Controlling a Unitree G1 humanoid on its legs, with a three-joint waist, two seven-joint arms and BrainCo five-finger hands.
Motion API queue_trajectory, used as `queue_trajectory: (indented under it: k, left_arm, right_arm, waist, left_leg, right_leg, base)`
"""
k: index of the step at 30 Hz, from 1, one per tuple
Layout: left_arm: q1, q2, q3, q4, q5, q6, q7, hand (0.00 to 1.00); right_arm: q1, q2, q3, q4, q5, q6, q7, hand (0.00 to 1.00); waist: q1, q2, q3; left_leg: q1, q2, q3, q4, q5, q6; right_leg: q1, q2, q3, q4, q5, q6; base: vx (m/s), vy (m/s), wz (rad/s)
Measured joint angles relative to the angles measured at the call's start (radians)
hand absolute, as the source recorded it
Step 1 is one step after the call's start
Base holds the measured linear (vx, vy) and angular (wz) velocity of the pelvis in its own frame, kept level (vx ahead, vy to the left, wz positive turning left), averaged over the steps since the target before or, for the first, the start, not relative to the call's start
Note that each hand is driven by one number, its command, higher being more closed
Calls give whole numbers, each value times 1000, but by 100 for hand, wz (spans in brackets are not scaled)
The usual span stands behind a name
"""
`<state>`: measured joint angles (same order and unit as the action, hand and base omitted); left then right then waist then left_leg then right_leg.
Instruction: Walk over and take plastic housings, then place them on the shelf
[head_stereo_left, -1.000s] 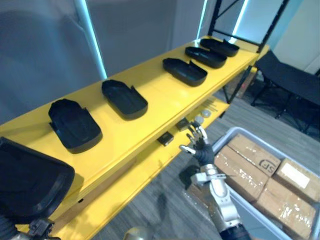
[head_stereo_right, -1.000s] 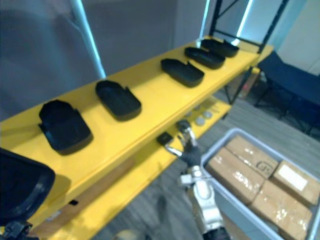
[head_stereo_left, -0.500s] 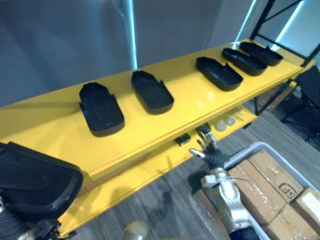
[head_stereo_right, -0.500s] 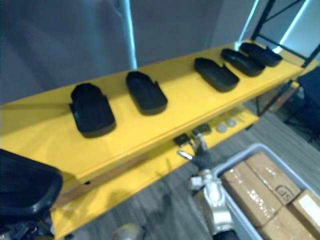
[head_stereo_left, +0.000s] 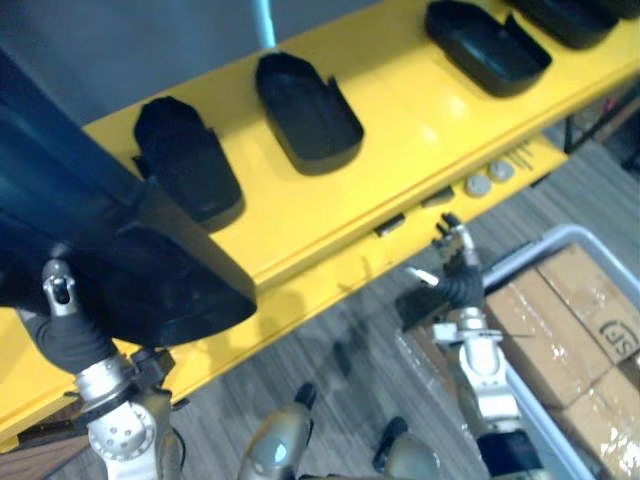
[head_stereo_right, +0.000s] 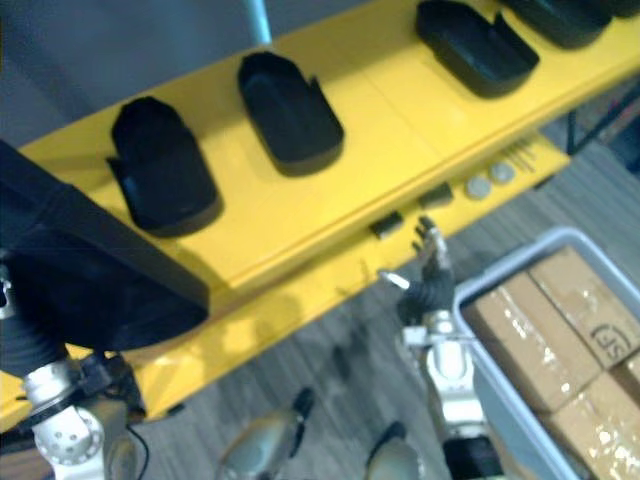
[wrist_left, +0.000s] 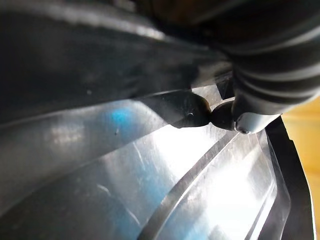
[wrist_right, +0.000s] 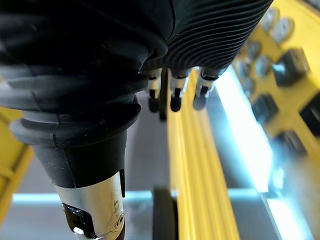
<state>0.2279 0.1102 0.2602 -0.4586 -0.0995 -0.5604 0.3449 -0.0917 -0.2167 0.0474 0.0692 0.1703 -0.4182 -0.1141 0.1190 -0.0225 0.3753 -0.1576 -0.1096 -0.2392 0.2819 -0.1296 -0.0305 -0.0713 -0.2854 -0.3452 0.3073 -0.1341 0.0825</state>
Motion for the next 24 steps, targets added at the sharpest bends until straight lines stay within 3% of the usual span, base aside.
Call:
queue_trajectory:
  k: [6, 12, 14, 17, 18, 19, 20, 21, 22, 24]
  left_arm:
    - [-13, 8, 11, 0, 33, -1, 72, 100]
    - [-11, -3, 58, 21, 115, -4, 203, 100]
    - [-12, -4, 95, 20, 139, -3, 220, 100]
    - [-18, 6, 165, 20, 165, -2, 223, 100]
    - [-20, 11, 170, 33, 179, -3, 228, 100]
    - [-18, 13, 170, 34, 188, 8, 235, 100]
    - [-17, 19, 168, 32, 200, 18, 244, 100]
    - [-16, 27, 167, 29, 213, 26, 252, 100]
    - [-18, 51, 165, 27, 233, 39, 276, 100]
    - [-37, 59, 159, 28, 230, 52, 281, 100]
  right_arm:
    - [-6, -1, -40, -62, -10, -57, 4, 0]
    - [-44, 28, -38, -62, -67, -84, -20, 0]
    - [-44, 32, -36, -63, -68, -87, -19, 0]
    - [-34, 31, -53, -63, -62, -103, -21, 0]
    - [-23, 29, -67, -65, -60, -115, -22, 0]
    - [-22, 38, -65, -65, -63, -124, -24, 0]
    - [-22, 45, -65, -66, -65, -128, -23, 0]
    - [-21, 48, -66, -66, -66, -129, -22, 0]
    - [-17, 51, -69, -68, -67, -132, -20, 0]
    - [-17, 49, -97, -89, -68, -133, -20, 0]
  waist:
    - [-3, 2, 31]
    - [-14, 1, 83]
    - [-9, 1, 83]
    - [-18, -3, 75]
    - [-14, -3, 66]
    - [-17, -6, 58]
    - [-22, -5, 56]
    - [-27, -4, 51]
    - [-29, -10, 27]
    - [-40, -2, -14]
  left_leg:
    - [17, 8, 5, -10, 6, -10]
    - [-19, -18, 2, 93, -34, -22]
    - [-19, -22, 1, 120, -58, -18]
    - [-5, -11, 68, 156, -94, 30]
    - [18, -9, 80, 161, -112, 45]
    - [34, -23, 58, 173, -126, 55]
    - [62, -25, 37, 168, -129, 60]
    - [75, -24, 17, 164, -122, 54]
    - [89, -22, -20, 156, -123, 58]
    - [93, -13, -99, 144, -121, 56]
  right_leg:
    - [-17, -6, 15, 58, -31, 19]
    - [-68, -49, 17, 219, -123, 24]
    - [-49, -54, 10, 237, -150, 32]
    - [42, -54, -48, 194, -161, 94]
    - [3, -64, 14, 339, -126, 74]
    - [-63, -84, 84, 504, -50, 57]
    - [-102, -84, 127, 595, 35, 33]
    - [-129, -80, 148, 642, 64, 14]
    - [-163, -56, 170, 686, 13, -14]
    - [-167, 21, 184, 560, -70, -30]
  base:
    - [-48, -57, -5]
    - [-78, -25, 11]
    - [-50, -19, 21]
    - [25, 4, 44]
    - [110, 82, 46]
    - [182, 99, 51]
    - [172, 103, 53]
    - [235, 17, 66]
    - [252, -56, 91]
    - [249, -119, 104]
